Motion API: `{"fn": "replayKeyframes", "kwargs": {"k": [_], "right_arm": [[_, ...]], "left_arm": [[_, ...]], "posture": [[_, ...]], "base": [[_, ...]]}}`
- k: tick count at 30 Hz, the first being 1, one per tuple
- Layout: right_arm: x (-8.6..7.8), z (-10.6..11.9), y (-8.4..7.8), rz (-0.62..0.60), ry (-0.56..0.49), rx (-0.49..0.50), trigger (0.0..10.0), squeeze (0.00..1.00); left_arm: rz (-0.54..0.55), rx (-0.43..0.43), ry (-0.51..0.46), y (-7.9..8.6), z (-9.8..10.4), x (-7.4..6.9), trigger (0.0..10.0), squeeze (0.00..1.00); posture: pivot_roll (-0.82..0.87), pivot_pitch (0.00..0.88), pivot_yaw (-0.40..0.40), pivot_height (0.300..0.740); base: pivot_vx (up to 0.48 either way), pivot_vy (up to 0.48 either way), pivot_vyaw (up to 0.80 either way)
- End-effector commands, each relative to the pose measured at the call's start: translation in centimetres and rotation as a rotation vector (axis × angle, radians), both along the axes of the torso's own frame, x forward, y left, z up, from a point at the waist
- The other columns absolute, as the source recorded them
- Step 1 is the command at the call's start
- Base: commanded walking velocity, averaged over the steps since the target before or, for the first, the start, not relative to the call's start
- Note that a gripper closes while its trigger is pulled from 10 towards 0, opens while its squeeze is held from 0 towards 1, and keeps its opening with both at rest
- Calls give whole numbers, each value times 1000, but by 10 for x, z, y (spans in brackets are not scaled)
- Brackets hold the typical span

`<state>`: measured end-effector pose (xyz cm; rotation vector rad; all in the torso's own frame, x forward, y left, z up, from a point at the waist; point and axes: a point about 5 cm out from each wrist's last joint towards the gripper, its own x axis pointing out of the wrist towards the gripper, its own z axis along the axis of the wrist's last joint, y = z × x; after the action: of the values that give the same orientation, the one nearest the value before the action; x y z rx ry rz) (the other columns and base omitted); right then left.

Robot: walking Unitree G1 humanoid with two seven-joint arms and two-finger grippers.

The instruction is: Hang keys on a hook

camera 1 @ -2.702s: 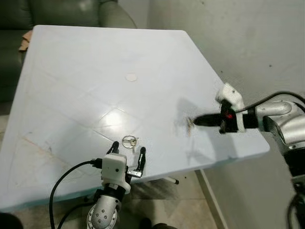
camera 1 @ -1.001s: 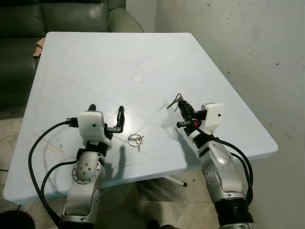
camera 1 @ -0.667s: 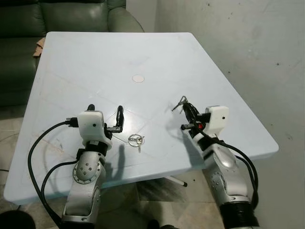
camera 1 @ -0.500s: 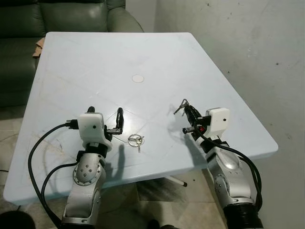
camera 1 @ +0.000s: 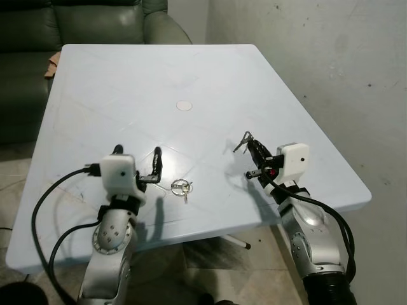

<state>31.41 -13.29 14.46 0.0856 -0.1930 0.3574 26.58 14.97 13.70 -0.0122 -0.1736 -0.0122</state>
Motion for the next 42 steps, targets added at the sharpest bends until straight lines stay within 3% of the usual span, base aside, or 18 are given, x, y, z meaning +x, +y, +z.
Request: {"fn": "replayKeyframes", "kwargs": {"k": [1,7,14,30,42], "right_arm": [[-2,3,-7,-32,-23,11,10000,0],[-6,-1,-7,-64,-8,13,10000,0],[-2,1,-6,-83,-7,25,10000,0],[4,0,-8,-127,23,-19,10000,0],[8,2,-5,-118,43,2,10000,0]], "left_arm": [[1,-3,-4,0,1,-7,10000,0],[20,1,9,3,-3,-14,10000,0],[59,6,-7,18,5,-3,10000,0],[52,-4,-14,18,8,7,10000,0],[69,-23,-1,21,6,10,10000,0]], "posture": [[-9,112,-66,740],[-6,108,-64,740],[-6,94,-57,740],[-16,86,-54,740],[-19,80,-56,740]], "base": [[0,0,0],[0,0,0],[0,0,0],[0,0,0],[0,0,-769]]}}
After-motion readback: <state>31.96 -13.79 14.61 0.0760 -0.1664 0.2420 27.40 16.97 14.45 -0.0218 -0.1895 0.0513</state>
